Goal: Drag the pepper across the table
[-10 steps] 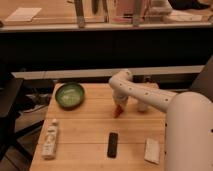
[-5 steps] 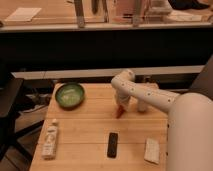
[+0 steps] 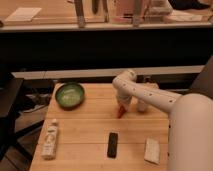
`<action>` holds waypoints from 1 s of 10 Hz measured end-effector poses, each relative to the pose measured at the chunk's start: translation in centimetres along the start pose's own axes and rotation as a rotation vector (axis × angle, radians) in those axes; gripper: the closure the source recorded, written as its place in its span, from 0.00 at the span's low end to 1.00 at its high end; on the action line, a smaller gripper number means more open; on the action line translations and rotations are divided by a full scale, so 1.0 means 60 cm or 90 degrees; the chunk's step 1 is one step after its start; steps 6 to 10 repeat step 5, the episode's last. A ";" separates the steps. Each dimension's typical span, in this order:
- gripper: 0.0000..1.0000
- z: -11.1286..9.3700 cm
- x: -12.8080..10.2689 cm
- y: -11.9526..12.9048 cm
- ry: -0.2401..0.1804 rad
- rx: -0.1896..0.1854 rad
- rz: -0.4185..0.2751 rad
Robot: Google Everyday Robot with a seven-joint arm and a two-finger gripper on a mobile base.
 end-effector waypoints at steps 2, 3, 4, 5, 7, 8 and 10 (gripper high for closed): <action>1.00 0.000 0.000 0.001 0.000 0.000 0.000; 1.00 0.000 0.000 0.000 0.000 0.000 -0.001; 1.00 -0.001 0.001 0.002 0.000 0.000 0.000; 1.00 0.000 0.005 0.008 0.000 0.001 0.000; 1.00 0.000 0.005 0.008 0.000 0.001 0.000; 1.00 0.000 0.005 0.008 0.000 0.001 0.000; 1.00 0.000 0.005 0.008 0.000 0.001 0.000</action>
